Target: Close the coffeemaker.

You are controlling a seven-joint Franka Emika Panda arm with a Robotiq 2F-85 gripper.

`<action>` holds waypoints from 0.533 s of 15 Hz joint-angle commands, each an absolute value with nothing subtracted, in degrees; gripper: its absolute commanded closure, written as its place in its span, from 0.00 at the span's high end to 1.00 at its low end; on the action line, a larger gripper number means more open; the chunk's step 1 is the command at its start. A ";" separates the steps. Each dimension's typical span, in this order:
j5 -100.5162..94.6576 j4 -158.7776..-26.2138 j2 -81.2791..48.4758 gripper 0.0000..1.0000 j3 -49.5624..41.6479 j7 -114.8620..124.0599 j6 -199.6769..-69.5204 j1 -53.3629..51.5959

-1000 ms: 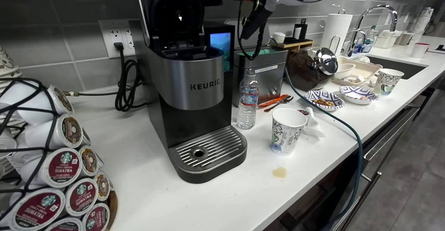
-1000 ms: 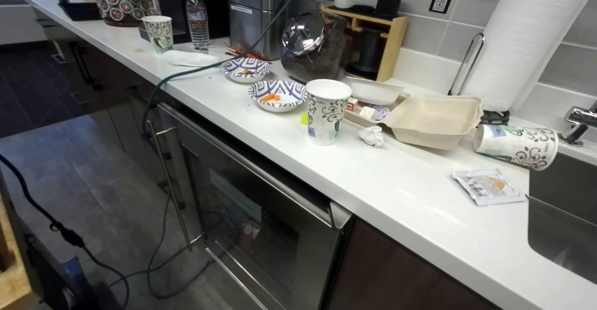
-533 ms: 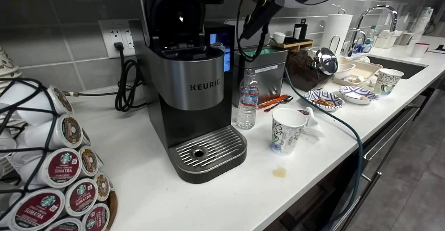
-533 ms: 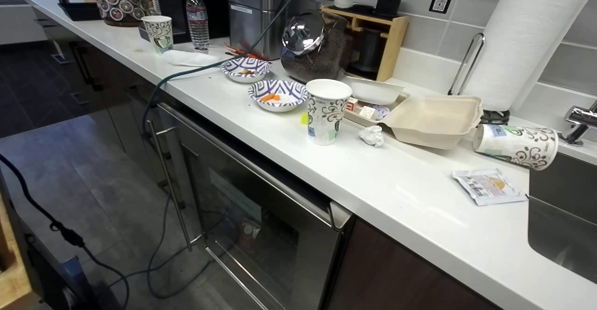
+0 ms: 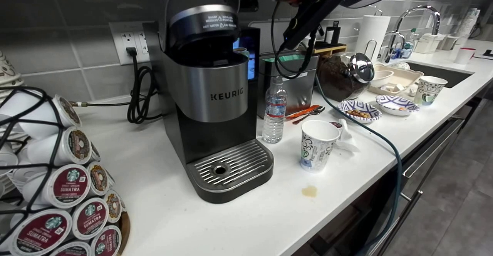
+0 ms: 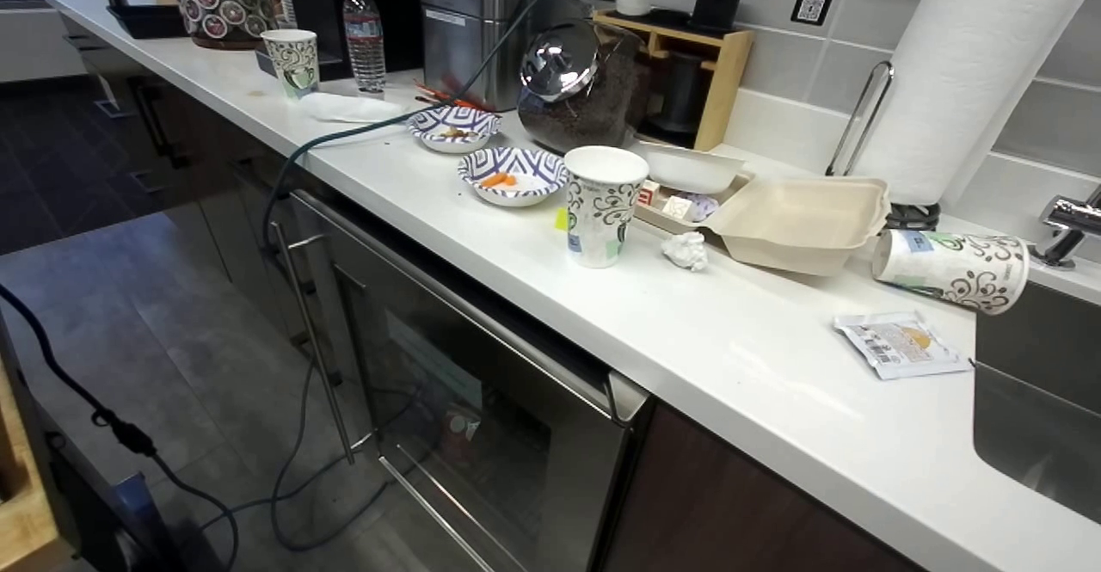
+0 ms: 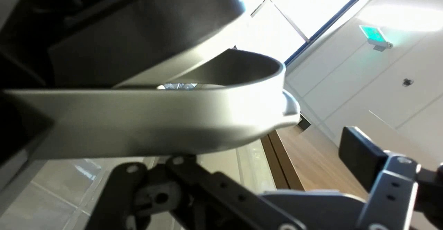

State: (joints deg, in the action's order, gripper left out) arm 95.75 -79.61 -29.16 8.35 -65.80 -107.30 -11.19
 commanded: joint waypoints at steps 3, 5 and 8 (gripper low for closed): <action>91.53 -90.13 -22.91 1.00 8.15 -59.17 -106.76 -11.31; 91.01 -92.22 -22.02 1.00 8.23 -57.66 -107.16 -11.41; 90.93 -94.66 -20.94 1.00 8.39 -57.08 -107.32 -11.46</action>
State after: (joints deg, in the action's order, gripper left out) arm 92.42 -90.01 -23.86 8.44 -59.03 -107.27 -11.40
